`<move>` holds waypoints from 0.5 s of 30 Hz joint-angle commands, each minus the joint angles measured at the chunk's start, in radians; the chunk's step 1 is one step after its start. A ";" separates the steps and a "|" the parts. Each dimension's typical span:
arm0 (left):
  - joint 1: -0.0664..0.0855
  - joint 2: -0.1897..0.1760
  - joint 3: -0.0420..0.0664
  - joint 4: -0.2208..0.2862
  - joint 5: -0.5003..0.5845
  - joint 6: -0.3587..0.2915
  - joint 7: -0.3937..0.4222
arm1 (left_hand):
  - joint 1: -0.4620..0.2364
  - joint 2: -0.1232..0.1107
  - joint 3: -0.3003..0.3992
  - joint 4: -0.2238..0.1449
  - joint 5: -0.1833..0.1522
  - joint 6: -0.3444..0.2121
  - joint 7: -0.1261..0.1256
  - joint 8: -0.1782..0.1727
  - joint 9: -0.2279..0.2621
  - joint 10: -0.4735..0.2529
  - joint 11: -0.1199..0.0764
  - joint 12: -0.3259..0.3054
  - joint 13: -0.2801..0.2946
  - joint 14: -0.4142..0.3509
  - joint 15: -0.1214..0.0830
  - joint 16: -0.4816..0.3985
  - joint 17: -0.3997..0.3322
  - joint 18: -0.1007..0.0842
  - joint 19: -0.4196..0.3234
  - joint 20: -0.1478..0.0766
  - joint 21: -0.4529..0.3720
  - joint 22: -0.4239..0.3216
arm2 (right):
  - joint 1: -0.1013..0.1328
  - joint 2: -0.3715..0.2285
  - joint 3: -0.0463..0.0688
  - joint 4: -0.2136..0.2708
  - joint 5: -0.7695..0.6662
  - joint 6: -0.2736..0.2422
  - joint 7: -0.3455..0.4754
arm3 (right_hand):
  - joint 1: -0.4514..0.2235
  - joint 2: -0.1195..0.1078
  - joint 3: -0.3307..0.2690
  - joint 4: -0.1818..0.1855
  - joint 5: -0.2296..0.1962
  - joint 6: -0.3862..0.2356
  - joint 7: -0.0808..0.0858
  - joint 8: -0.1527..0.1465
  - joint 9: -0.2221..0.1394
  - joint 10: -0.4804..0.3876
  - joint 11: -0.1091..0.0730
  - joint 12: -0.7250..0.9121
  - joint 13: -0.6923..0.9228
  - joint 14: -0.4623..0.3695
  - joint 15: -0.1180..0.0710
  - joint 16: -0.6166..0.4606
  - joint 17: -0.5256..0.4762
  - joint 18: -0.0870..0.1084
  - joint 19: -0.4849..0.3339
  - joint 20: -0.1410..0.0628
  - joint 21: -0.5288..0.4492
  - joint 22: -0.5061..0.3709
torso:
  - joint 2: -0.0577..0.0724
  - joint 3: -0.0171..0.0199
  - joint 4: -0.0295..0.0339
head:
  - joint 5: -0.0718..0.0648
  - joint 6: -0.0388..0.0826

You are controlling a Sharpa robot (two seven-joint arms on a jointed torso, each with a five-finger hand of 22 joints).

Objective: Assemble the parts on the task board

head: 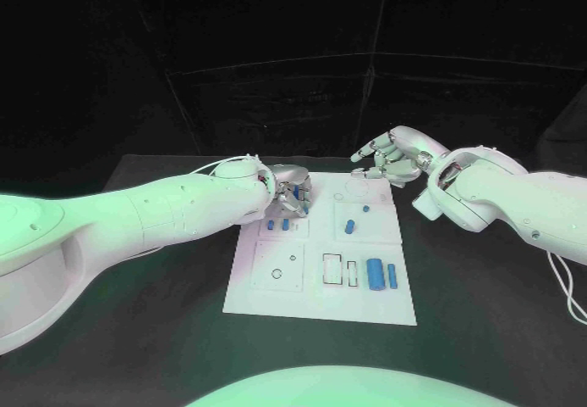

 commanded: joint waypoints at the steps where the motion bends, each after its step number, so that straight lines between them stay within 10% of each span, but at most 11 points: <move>1: -0.005 0.005 -0.001 -0.001 -0.009 0.020 -0.004 | -0.003 0.010 0.007 0.001 -0.002 0.006 -0.001 -0.004 -0.002 0.006 -0.001 -0.005 -0.001 0.034 -0.006 0.000 -0.001 -0.018 0.006 0.001 0.004 0.002 | 0.002 0.001 0.000 0.002 0.002 -0.002 0.008 | 0.001 0.008 -0.003 -0.001 0.007 -0.008 0.000 0.006 -0.001 -0.005 0.002 0.002 0.001 0.024 -0.006 -0.003 0.001 0.009 0.000 -0.001 -0.004 0.000 | 0.000 0.0006 0.0001 | -0.001 0.000; 15: -0.007 0.008 -0.001 -0.006 -0.009 0.029 -0.013 | -0.001 0.026 0.033 -0.006 -0.002 0.020 -0.001 -0.015 -0.013 0.044 -0.007 -0.012 -0.016 0.035 -0.010 0.000 -0.005 -0.019 0.008 -0.001 0.012 0.014 | 0.002 0.002 0.001 0.002 0.002 -0.001 0.007 | 0.002 0.009 -0.002 -0.001 0.008 -0.008 0.000 0.006 -0.001 -0.004 0.002 0.004 0.002 0.024 -0.006 -0.003 0.002 0.009 0.001 -0.001 -0.004 0.001 | 0.000 -0.0001 0.0005 | -0.004 0.000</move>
